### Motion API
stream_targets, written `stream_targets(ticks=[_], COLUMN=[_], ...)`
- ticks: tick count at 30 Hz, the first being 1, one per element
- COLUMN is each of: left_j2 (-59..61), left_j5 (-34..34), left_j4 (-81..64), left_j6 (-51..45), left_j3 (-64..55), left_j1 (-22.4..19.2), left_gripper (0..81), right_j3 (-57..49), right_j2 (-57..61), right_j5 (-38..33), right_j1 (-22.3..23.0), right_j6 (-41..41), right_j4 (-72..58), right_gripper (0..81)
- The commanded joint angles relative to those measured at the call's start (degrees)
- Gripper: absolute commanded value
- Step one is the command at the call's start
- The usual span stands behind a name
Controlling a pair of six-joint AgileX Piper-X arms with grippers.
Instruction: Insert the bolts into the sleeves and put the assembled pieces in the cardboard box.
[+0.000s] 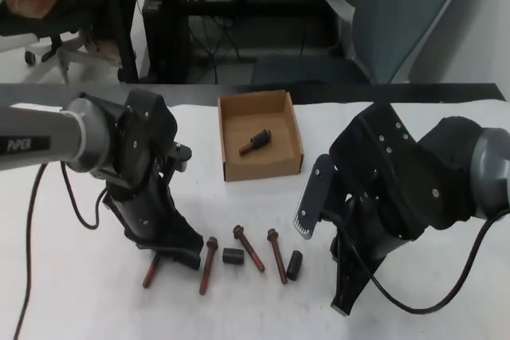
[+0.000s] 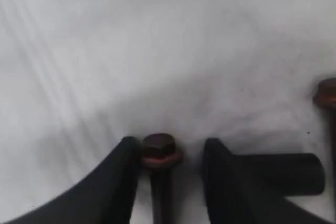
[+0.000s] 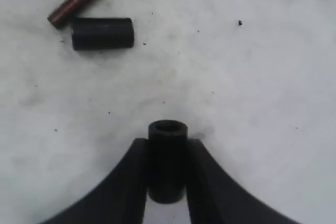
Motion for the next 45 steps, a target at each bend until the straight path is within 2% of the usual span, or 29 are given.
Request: stream_targets(ticks=[1, 2, 7, 10, 14, 18, 21, 25, 30, 33, 37, 45], left_j2=[2.78, 2.13, -6.56, -15.95, -31.52, -43.70, -46.85, -45.58, -43.89, -43.91, -43.91, -43.91], left_j5=[-0.31, 0.00, 2.45, 9.68, 21.75, 22.62, 21.95, 20.60, 9.86, 9.09, 9.09, 9.09], left_j4=[2.23, 2.44, 0.60, -3.69, -25.06, -49.94, -59.54, -61.96, -63.13, -63.24, -63.24, -59.15], left_j6=[-1.52, -1.40, -3.58, -5.38, -11.28, -18.87, -20.97, -20.78, -21.07, -21.07, -21.07, -22.69], left_j3=[0.99, 0.99, 0.99, 1.49, 7.48, 16.39, 21.12, 23.93, 24.00, 24.00, 24.00, 23.89], left_j1=[-0.01, -0.01, 0.35, 0.72, -0.22, -5.57, -12.17, -20.31, -26.96, -28.35, -28.25, -28.15], left_gripper=[8.3, 1.1, 1.8, 1.8, 1.8, 1.8, 1.8, 1.8, 1.8, 1.8, 1.8, 1.8], right_j3=[-0.11, -0.11, 2.20, 5.96, 14.23, 23.25, 28.53, 32.21, 32.75, 32.75, 32.75, 32.75], right_j2=[-4.74, -7.02, -20.24, -28.33, -38.61, -44.68, -45.53, -44.17, -42.91, -42.92, -42.92, -42.92], right_j5=[-6.46, -9.22, -16.21, -19.64, -20.63, -17.81, -16.80, -16.58, -11.35, -10.98, -10.98, -11.77], right_j1=[0.22, 0.22, 0.22, 0.74, 4.24, 9.70, 13.46, 15.70, 16.04, 16.04, 16.04, 16.04], right_j6=[3.74, 6.08, 15.40, 23.52, 35.20, 41.46, 41.25, 36.53, 35.27, 35.29, 35.12, 29.79], right_j4=[-0.49, -1.24, -8.71, -14.57, -22.62, -31.08, -37.24, -44.00, -48.77, -52.04, -53.02, -52.68], right_gripper=[0.6, 0.6, 0.6, 0.6, 0.6, 0.6, 0.6, 0.6, 0.6, 0.6, 0.6, 0.6])
